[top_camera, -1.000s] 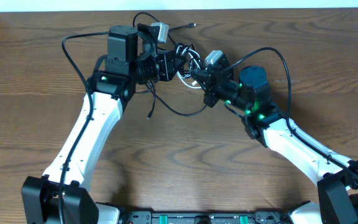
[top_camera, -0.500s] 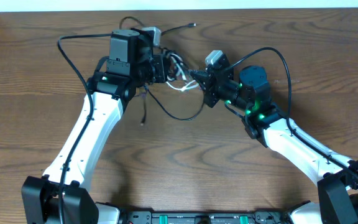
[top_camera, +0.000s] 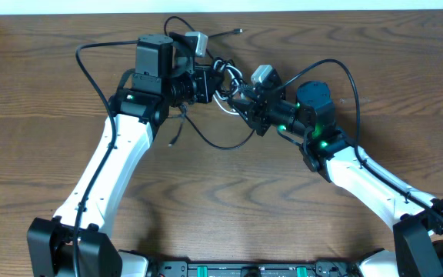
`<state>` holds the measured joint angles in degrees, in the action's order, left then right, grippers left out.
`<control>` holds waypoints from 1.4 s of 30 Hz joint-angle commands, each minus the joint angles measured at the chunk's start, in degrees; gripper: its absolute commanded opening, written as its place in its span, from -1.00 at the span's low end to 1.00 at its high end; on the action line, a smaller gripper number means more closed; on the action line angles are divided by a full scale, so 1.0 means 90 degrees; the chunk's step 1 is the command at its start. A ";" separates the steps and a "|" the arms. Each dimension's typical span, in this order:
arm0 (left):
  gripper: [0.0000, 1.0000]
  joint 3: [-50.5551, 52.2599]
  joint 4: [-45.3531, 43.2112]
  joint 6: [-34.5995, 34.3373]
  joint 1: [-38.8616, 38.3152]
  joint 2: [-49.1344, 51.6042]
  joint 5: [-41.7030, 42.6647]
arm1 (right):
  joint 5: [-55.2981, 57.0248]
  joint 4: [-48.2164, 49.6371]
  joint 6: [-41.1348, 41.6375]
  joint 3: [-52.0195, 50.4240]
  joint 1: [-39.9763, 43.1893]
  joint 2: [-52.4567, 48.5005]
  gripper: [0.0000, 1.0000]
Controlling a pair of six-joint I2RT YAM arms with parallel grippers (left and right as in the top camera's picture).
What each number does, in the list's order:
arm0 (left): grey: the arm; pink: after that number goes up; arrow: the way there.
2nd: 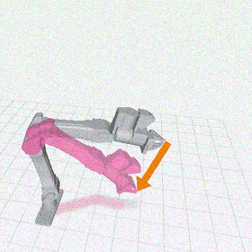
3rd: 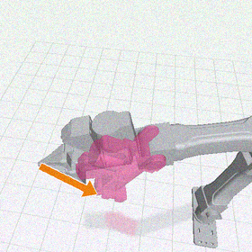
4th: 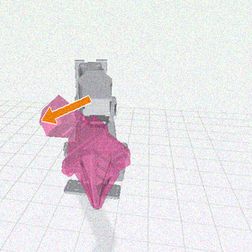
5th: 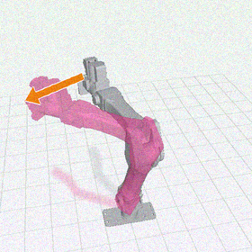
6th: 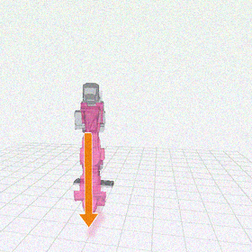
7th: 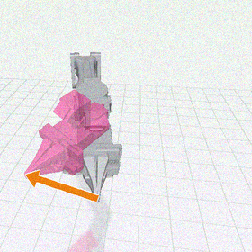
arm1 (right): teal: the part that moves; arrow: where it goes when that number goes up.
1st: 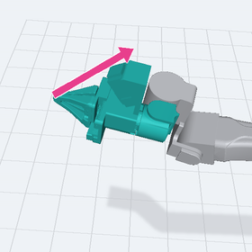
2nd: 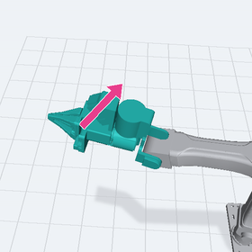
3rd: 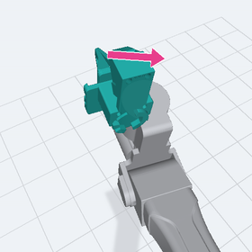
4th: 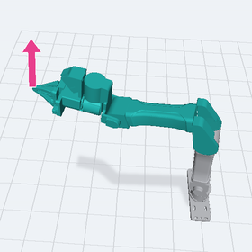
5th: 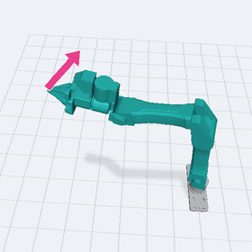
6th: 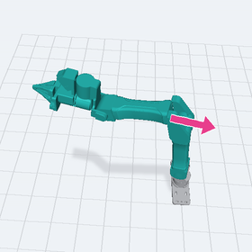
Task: Untangle cables
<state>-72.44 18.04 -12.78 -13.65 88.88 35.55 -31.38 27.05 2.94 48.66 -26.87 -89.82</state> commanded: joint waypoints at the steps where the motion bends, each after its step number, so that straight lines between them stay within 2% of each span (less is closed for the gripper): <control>1: -0.85 -0.0010 -0.0051 0.0129 -0.0194 0.0007 0.0505 | -0.0078 -0.0068 -0.0002 0.0044 -0.0049 0.0160 -0.15; 5: -0.85 -0.0010 -0.0146 0.0129 -0.0401 0.0007 0.0505 | 0.0024 -0.0367 -0.0005 0.0044 -0.0049 0.0160 -0.19; 6: -0.85 -0.0010 -0.0163 0.0129 -0.0430 0.0007 0.0505 | 0.0148 -0.0461 -0.0007 0.0044 -0.0049 0.0160 -0.35; 9: -0.85 -0.0010 -0.0163 0.0131 -0.0406 0.0007 0.0476 | 0.0304 -0.0580 -0.0005 0.0044 -0.0029 0.0160 -0.55; 12: -0.85 -0.0012 -0.0165 0.0129 -0.0355 0.0005 0.0478 | 0.0304 -0.0585 -0.0005 0.0044 0.0012 0.0160 -0.98; 19: -0.85 -0.0012 -0.0163 0.0131 -0.0347 0.0005 0.0423 | 0.0299 -0.0619 -0.0005 0.0044 0.0034 0.0160 -0.98; 24: -0.85 -0.0010 -0.0107 0.0160 -0.0347 0.0005 -0.0403 | 0.0299 -0.0597 -0.0005 0.0044 0.0036 0.0160 -0.98; 29: -0.85 -0.0010 0.0330 0.0369 -0.0328 0.0007 -0.2373 | -0.0051 -0.0532 -0.0007 0.0044 0.0080 0.0160 -0.98; 37: -0.85 -0.0010 0.0622 0.0367 -0.0007 0.0007 -0.2625 | -0.0415 -0.0393 -0.0005 0.0044 0.0160 0.0160 -0.98; 42: -0.85 -0.0010 0.0758 0.0369 0.0228 0.0010 -0.2630 | -0.0981 0.0204 0.0002 0.0044 0.0170 0.0160 -0.98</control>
<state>-72.44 24.23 -10.44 -13.28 88.88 14.26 -35.53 26.41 2.61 48.69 -25.89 -89.19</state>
